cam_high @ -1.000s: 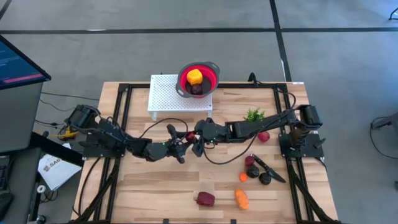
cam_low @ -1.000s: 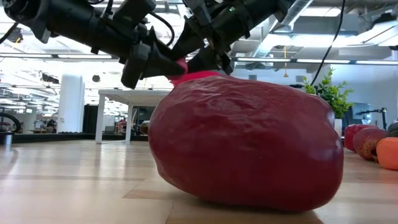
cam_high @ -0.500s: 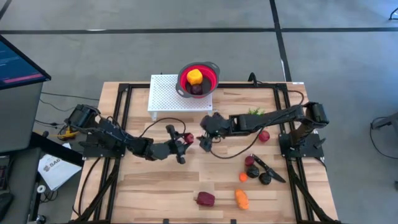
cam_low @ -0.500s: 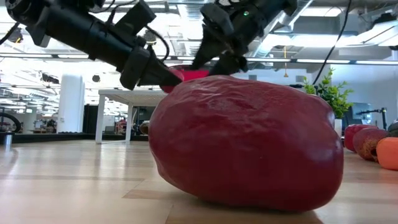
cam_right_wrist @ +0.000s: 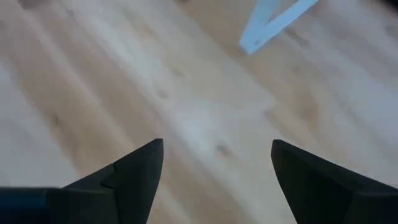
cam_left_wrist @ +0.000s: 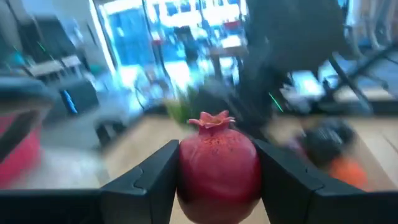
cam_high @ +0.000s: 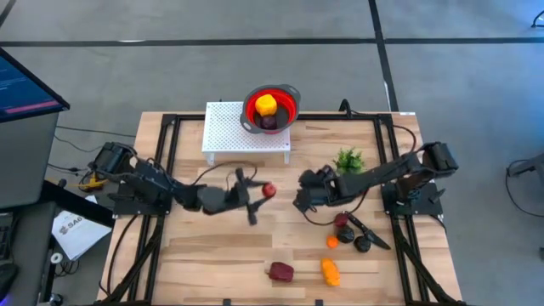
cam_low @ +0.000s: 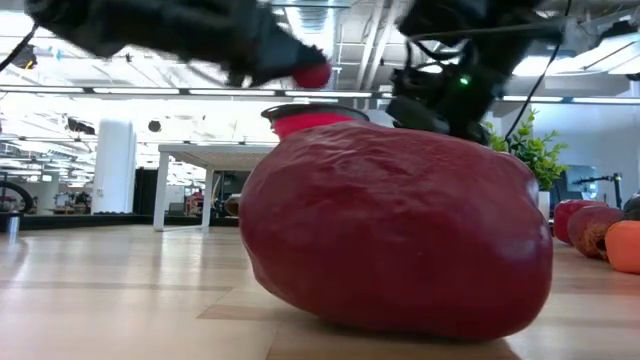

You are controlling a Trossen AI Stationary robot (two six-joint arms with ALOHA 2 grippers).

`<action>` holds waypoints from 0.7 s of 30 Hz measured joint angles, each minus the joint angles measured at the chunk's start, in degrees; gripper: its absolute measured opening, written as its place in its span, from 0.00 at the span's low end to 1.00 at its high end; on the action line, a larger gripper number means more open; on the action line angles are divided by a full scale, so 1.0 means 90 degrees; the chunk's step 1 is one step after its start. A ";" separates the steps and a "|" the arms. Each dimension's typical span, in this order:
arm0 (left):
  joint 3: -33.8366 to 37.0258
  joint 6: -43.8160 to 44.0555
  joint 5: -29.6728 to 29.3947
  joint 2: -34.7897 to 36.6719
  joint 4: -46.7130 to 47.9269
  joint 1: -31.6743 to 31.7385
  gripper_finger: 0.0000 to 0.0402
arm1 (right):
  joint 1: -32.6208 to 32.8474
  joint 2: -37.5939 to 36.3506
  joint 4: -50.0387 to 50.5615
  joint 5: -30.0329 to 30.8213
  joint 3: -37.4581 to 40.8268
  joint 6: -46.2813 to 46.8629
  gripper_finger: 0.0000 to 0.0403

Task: Pick & Place Fruit
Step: Put the bottom red pomegranate into the red strainer bowl on the shelf

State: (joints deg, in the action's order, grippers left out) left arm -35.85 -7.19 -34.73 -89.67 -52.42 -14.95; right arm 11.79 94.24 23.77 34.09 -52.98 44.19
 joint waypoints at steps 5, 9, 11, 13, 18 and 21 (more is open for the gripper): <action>-0.1466 -0.0728 0.0735 0.0258 0.1502 0.1091 0.46 | 0.0425 -0.0097 -0.0627 0.0269 0.0482 0.0439 0.72; -0.2797 -0.0776 0.0729 0.0309 0.3626 0.2178 0.47 | 0.0536 -0.0090 -0.0768 0.0348 0.0511 0.0452 0.72; -0.3149 -0.0773 0.0725 0.0313 0.4203 0.2676 0.47 | 0.0585 -0.0097 -0.0884 0.0483 0.0501 0.0454 0.72; -0.3187 -0.0709 0.0696 0.0316 0.4375 0.3087 0.47 | 0.0626 -0.0097 -0.0900 0.0609 0.0503 0.0447 0.72; -0.3185 0.0205 0.0710 0.0427 0.5077 0.3691 0.47 | 0.0735 -0.0097 -0.0942 0.0893 0.0503 0.0429 0.72; -0.3172 0.0654 0.0732 0.0453 0.5574 0.3874 0.47 | 0.0778 -0.0097 -0.0947 0.0902 0.0503 0.0397 0.72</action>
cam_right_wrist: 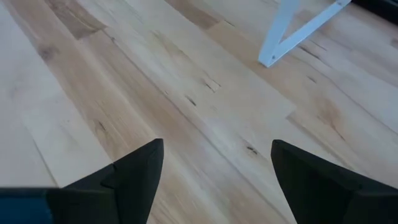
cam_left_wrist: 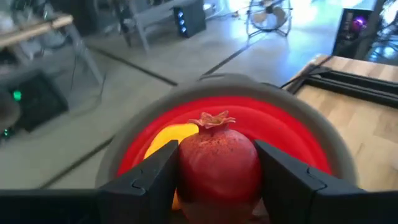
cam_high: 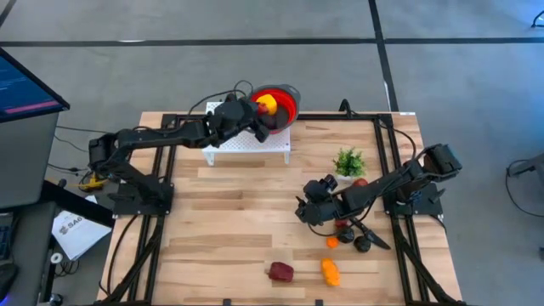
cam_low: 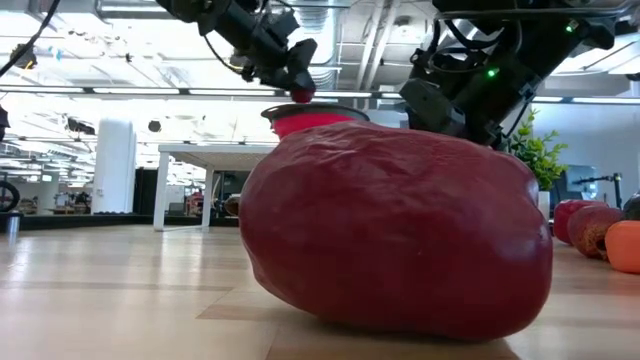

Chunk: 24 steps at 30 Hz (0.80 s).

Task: Pick & Place Fruit
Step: Put the bottom red pomegranate into the red strainer bowl on the shelf, then put the dark red apple into the red strainer bowl on the shelf

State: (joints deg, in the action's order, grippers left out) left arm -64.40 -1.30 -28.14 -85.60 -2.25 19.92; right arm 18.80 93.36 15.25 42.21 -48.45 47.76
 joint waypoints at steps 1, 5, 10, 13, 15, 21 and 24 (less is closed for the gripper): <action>0.0000 0.0117 -0.0003 -0.0001 0.0078 0.0040 0.47 | 0.0006 0.0000 0.0000 0.0018 0.0000 -0.0016 0.72; 0.0038 0.0525 0.0007 -0.0003 0.0177 0.0194 0.48 | 0.0011 0.0000 -0.0007 0.0037 0.0000 -0.0022 0.72; 0.0325 0.0587 0.0004 -0.0006 0.0138 0.0423 0.51 | 0.0011 0.0002 -0.0139 0.0039 0.0000 -0.0085 0.72; 0.0449 0.0715 0.0000 -0.0006 0.0061 0.0535 0.53 | 0.0011 0.0002 -0.0240 0.0044 0.0000 -0.0167 0.72; 0.0469 0.0724 -0.0002 -0.0006 0.0017 0.0576 0.55 | 0.0011 0.0002 -0.0268 0.0044 0.0000 -0.0186 0.72; 0.0470 0.0695 -0.0002 -0.0006 -0.0334 0.0583 0.62 | 0.0011 0.0002 -0.0272 0.0041 0.0000 -0.0188 0.72; 0.0469 0.0646 -0.0002 -0.0006 -0.0339 0.0583 0.67 | 0.0011 0.0002 -0.0274 0.0039 0.0000 -0.0191 0.72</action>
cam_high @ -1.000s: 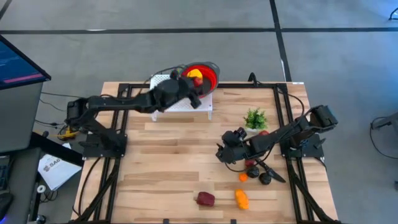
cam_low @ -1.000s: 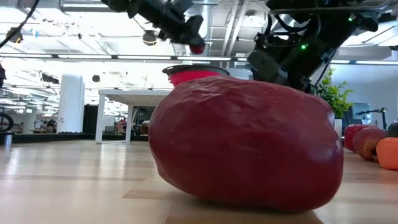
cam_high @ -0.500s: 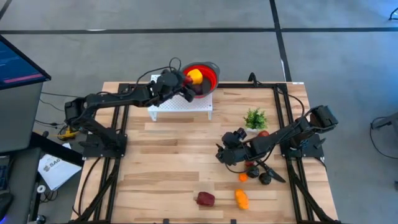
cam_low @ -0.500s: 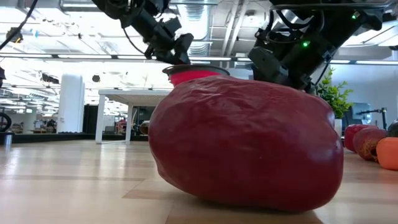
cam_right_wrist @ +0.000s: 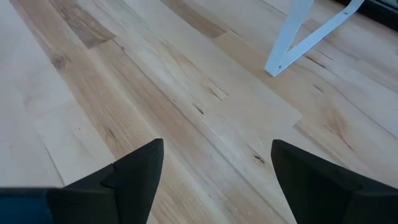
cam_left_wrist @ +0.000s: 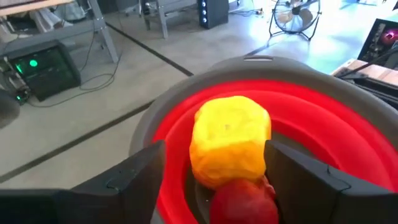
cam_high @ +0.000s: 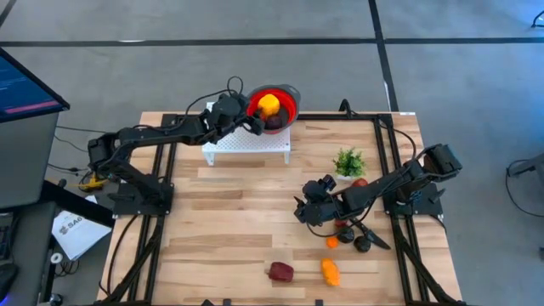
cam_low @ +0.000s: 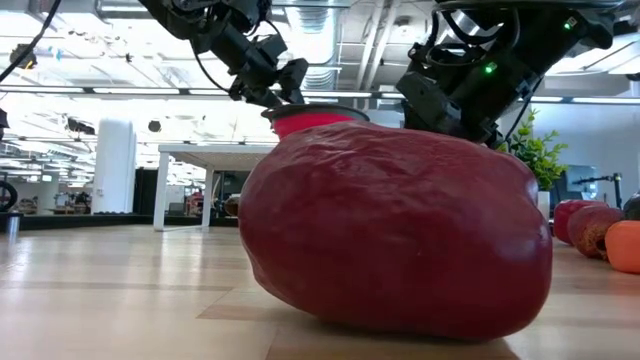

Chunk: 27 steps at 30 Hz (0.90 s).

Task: Pick & Place Fruit
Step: Put the dark red apple into the red strainer bowl on the shelf

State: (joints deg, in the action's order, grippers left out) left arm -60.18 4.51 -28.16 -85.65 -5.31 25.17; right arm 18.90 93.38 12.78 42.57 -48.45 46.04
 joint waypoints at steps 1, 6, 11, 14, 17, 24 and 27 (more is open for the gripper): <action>0.0001 -0.0111 0.0001 0.0013 -0.0008 0.0000 0.68 | 0.0000 0.0000 0.0002 0.0000 0.0000 0.0000 0.72; 0.0010 -0.0540 0.0209 0.0563 -0.0025 -0.0174 0.70 | 0.0000 0.0103 -0.0201 0.0290 -0.0001 -0.0068 0.72; 0.0006 -0.0951 0.1761 0.1235 0.0056 -0.0979 0.68 | 0.0000 0.0608 -0.1319 0.0356 -0.0002 -0.1103 0.72; -0.0007 -0.1501 0.2334 0.1421 0.0356 -0.1859 0.65 | 0.0057 0.0841 -0.1878 0.0354 -0.0002 -0.1470 0.72; -0.0002 -0.2055 0.2369 0.1378 0.0901 -0.2882 0.62 | 0.0231 0.0842 -0.1855 0.0459 0.0002 -0.1518 0.72; 0.0617 -0.2032 0.2484 0.0832 0.1018 -0.4638 0.60 | 0.0908 0.0138 -0.1313 0.0818 0.0000 -0.1520 0.72; 0.1117 -0.1426 0.2691 0.0473 0.0385 -0.5007 0.62 | 0.1127 -0.0101 -0.1264 0.0820 -0.0002 -0.1524 0.72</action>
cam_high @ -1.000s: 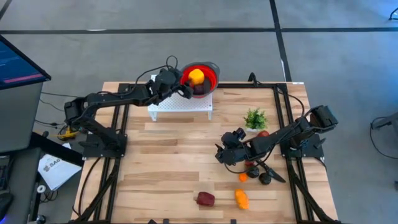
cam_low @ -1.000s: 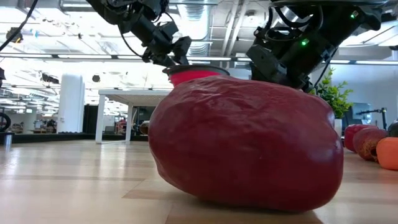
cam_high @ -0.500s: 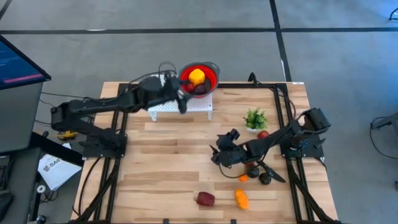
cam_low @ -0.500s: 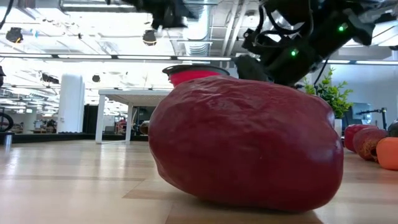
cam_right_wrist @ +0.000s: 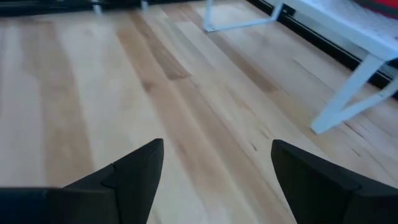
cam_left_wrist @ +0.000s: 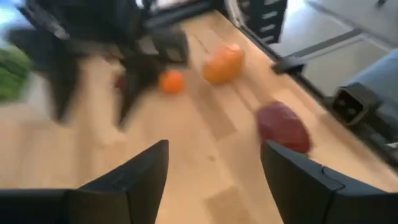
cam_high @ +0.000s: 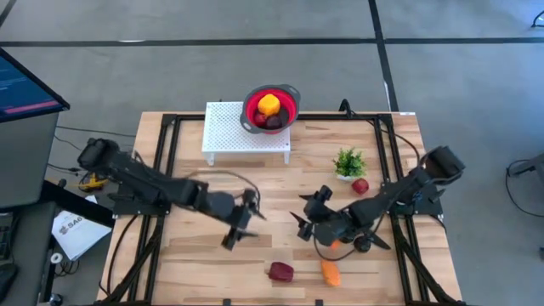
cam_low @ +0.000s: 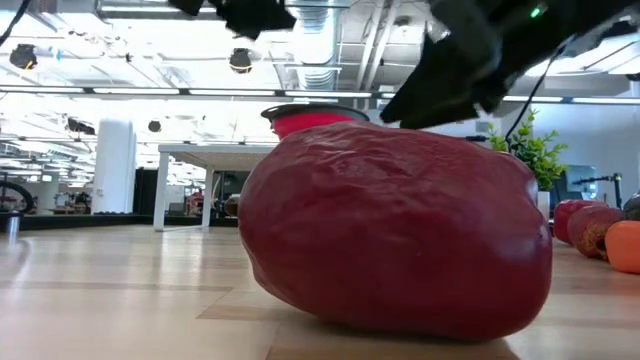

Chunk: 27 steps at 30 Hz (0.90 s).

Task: Pick & Place Fruit
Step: Put the dark red apple into the red strainer bowl on the shelf

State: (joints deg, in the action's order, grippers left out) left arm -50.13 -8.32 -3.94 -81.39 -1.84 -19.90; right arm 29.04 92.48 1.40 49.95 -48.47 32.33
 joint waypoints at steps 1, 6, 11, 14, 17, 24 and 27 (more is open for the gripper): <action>0.0176 0.0237 0.0119 -0.0139 -0.0290 -0.0066 0.64 | 0.0064 -0.0053 0.0025 -0.0005 0.0002 -0.0030 0.72; 0.0706 0.0797 0.0662 -0.1232 -0.2021 -0.0276 0.76 | 0.0286 -0.0115 -0.0012 -0.0035 0.0002 -0.0065 0.72; 0.0725 0.0919 0.0895 -0.2510 -0.3646 -0.0345 0.89 | 0.0399 -0.0118 -0.0063 -0.0043 0.0002 0.0203 0.72; 0.0693 0.1173 0.1137 -0.3111 -0.4589 -0.0345 0.95 | 0.0421 -0.0120 -0.0076 -0.0065 0.0002 0.0406 0.72; 0.0584 0.1486 0.1208 -0.3563 -0.5035 -0.0403 0.98 | 0.0474 -0.0121 -0.0087 -0.0161 0.0002 0.0461 0.72; -0.0078 0.1528 0.0893 -0.4407 -0.5305 -0.0805 0.99 | 0.0601 -0.0122 -0.0051 -0.0610 0.0002 0.0413 0.72; -0.0366 0.1701 0.0398 -0.4606 -0.5371 -0.0901 0.98 | 0.0660 -0.0122 0.0004 -0.0714 0.0001 0.0301 0.72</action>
State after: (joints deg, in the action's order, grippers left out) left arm -53.42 6.99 -0.35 -122.85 -50.18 -28.00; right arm 34.98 91.37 1.43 43.52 -48.46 35.03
